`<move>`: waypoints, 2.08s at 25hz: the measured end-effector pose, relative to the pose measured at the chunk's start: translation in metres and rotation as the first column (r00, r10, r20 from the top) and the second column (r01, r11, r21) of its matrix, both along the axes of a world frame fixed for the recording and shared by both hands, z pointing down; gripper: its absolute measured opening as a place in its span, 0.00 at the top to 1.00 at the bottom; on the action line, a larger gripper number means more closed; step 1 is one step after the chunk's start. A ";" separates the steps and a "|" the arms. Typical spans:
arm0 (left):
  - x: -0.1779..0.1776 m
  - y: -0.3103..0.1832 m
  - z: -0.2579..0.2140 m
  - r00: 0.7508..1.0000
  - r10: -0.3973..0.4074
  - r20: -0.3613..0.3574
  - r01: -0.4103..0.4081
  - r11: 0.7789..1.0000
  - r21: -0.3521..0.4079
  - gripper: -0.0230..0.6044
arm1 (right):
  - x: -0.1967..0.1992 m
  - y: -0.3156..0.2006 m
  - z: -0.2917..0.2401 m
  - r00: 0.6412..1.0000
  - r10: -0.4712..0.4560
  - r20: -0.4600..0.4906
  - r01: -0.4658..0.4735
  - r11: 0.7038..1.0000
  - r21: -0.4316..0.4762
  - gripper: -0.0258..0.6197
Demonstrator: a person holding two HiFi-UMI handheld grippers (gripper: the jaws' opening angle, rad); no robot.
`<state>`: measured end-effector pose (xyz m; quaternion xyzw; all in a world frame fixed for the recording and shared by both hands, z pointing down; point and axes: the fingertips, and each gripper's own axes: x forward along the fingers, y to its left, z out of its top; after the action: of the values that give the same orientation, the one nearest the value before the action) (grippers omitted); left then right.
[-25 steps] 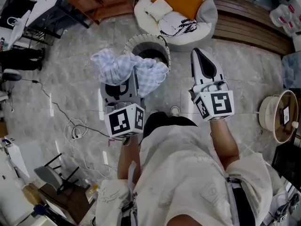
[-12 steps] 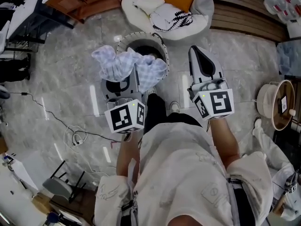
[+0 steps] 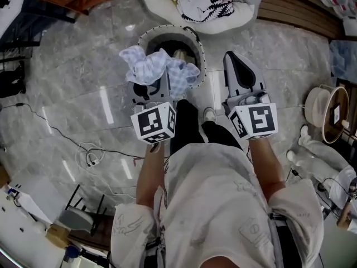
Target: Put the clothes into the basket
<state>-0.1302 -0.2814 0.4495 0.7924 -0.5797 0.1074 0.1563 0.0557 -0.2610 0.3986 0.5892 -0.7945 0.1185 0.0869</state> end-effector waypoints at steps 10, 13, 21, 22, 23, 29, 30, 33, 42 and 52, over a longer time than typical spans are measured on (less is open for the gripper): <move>-0.011 -0.040 0.141 1.000 0.028 0.011 -0.024 0.968 -0.248 0.60 | -0.020 -0.025 0.053 0.999 0.023 -0.039 -0.028 0.991 -0.128 0.98; -0.007 -0.050 0.186 0.999 0.049 0.024 -0.038 0.945 -0.325 0.60 | -0.024 -0.032 0.063 0.998 0.026 -0.050 -0.033 0.989 -0.147 0.98; 0.002 -0.063 0.301 0.990 0.108 0.088 -0.044 0.842 -0.538 0.60 | -0.030 -0.049 0.088 0.999 0.031 -0.045 -0.040 0.977 -0.208 0.98; 0.003 -0.062 0.316 0.987 0.121 0.101 -0.043 0.820 -0.571 0.60 | -0.031 -0.050 0.092 0.998 0.034 -0.044 -0.043 0.974 -0.222 0.98; 0.002 -0.058 0.329 0.985 0.135 0.110 -0.042 0.796 -0.604 0.60 | -0.031 -0.050 0.095 0.998 0.036 -0.045 -0.046 0.972 -0.232 0.98; -0.001 -0.041 0.360 0.986 0.128 0.108 -0.014 0.706 -0.708 0.60 | -0.033 -0.056 0.108 0.997 0.042 -0.057 -0.055 0.967 -0.247 0.98; 0.000 -0.040 0.362 0.986 0.130 0.107 -0.015 0.701 -0.713 0.60 | -0.033 -0.057 0.109 0.997 0.041 -0.059 -0.055 0.968 -0.247 0.98; 0.003 -0.037 0.367 0.986 0.140 0.095 -0.026 0.681 -0.732 0.57 | -0.035 -0.059 0.110 0.998 0.036 -0.060 -0.050 0.968 -0.247 0.98; 0.005 -0.009 0.380 0.986 0.159 0.042 -0.055 0.560 -0.827 0.47 | -0.040 -0.063 0.113 0.998 0.028 -0.053 -0.040 0.967 -0.251 0.98; 0.002 0.020 0.360 0.974 0.226 0.028 -0.116 0.600 -0.791 0.47 | -0.047 -0.067 0.106 0.999 0.020 -0.036 -0.028 0.970 -0.241 0.98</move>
<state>-0.1285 -0.2612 0.8096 0.6877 -0.4040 0.4139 0.4387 0.0090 -0.3280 0.5048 0.5857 -0.7654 0.2055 0.1699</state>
